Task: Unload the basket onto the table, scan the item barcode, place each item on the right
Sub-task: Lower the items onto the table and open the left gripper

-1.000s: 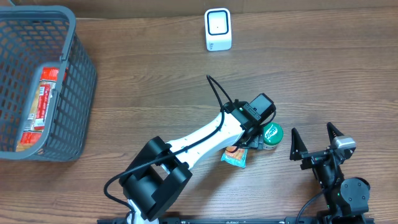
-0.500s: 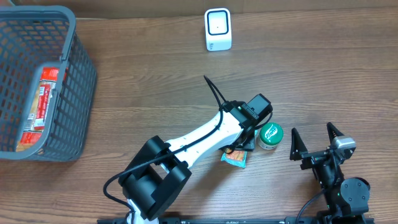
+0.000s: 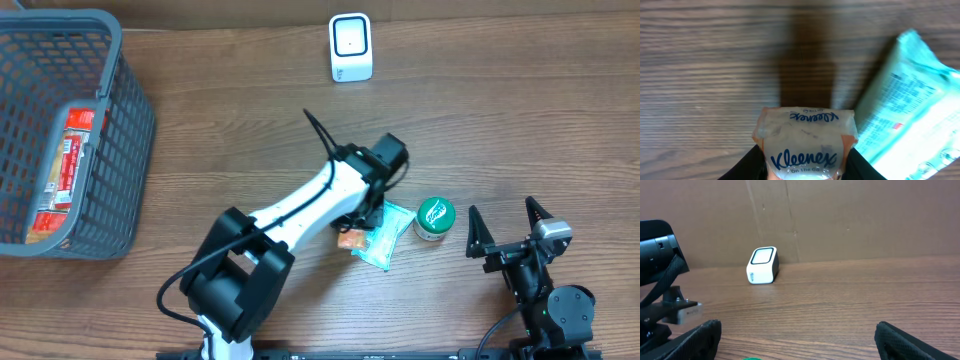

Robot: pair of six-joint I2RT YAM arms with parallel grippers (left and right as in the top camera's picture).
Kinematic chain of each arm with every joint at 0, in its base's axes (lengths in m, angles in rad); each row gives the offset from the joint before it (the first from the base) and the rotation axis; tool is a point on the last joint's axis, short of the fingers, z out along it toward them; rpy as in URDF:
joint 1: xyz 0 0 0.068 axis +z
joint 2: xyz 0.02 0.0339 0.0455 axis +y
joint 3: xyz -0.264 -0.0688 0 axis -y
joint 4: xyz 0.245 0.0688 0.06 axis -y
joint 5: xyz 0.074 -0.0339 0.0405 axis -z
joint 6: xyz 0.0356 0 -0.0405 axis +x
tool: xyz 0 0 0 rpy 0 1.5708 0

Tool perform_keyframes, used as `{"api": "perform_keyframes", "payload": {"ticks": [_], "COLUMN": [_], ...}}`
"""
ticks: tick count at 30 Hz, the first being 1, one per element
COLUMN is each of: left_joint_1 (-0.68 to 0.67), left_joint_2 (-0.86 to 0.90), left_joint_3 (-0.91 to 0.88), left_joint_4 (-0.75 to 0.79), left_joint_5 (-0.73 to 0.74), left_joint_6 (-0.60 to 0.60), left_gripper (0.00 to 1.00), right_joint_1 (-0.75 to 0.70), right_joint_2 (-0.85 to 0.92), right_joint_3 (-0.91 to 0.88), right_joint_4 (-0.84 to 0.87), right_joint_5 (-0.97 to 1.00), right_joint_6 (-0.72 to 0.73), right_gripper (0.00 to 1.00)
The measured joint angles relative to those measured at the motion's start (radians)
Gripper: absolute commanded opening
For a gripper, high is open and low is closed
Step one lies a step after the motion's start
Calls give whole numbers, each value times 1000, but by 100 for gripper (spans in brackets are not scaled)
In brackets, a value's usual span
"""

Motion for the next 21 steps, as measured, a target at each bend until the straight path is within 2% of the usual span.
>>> {"api": "perform_keyframes", "payload": {"ticks": [14, 21], "left_joint_1": [-5, -5], "left_joint_2": [39, 63], "left_joint_3": [0, 0], "left_joint_4": [-5, 16], "left_joint_5": [-11, 100], "left_joint_6": [19, 20], "left_gripper": [38, 38], "right_joint_1": [0, 0], "right_joint_2": [0, 0], "right_joint_3": [0, 0], "right_joint_4": [0, 0], "right_joint_5": [0, 0], "right_joint_6": [0, 0], "right_gripper": [100, 100]}}
